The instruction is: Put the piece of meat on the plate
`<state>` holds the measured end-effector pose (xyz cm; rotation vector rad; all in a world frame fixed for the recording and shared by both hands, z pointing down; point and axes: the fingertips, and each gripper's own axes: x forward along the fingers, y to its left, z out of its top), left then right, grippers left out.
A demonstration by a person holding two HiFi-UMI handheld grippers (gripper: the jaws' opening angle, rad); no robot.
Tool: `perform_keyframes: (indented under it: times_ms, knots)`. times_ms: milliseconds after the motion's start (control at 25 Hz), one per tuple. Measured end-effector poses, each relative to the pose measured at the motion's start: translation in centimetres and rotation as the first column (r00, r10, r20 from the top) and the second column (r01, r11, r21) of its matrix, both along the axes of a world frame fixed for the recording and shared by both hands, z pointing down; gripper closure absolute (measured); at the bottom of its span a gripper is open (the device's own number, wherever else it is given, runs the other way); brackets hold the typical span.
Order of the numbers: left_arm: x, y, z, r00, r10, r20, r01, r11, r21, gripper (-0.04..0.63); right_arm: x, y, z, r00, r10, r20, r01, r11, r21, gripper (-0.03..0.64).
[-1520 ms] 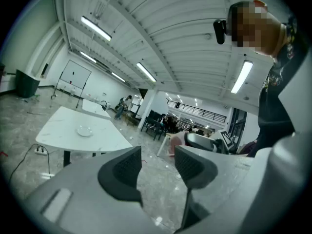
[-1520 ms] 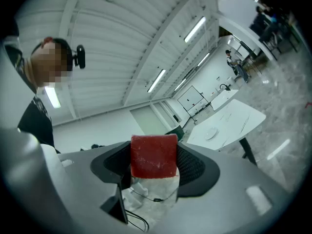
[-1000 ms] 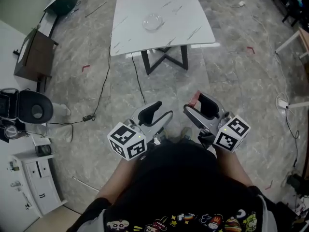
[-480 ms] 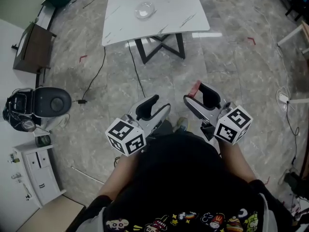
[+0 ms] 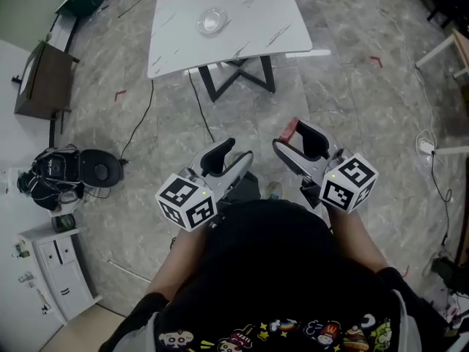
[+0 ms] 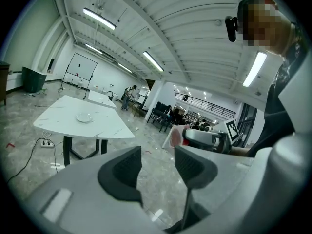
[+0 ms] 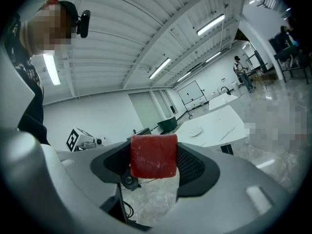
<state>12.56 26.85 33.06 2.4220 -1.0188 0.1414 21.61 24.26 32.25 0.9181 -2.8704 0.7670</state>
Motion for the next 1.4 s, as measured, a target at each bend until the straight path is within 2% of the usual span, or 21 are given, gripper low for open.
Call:
perform_keyframes:
  times_ms: [320,880,1400]
  knots:
    - [-2.4,-4.3,-0.1,0.999,0.031,-0.01,-0.031,0.999,0.011,0.267,-2.5,-4.0,0.0,1.0,0.022,-0.017,-0.022,1.0,0.004,0.305]
    - [-9.5,-11.9,0.3,0.997,0.076,-0.009,-0.075,0.997,0.018,0.267,-9.6,-10.9,0.6,0.998,0.057,-0.02,-0.058,0.998,-0.035,0.305]
    - [-13.3,-15.9,2.4,0.996,0.089,-0.01,-0.089,0.996,-0.009,0.267,-12.8,-15.4,2.6,0.996,0.089,-0.025,-0.09,0.994,-0.059,0.305]
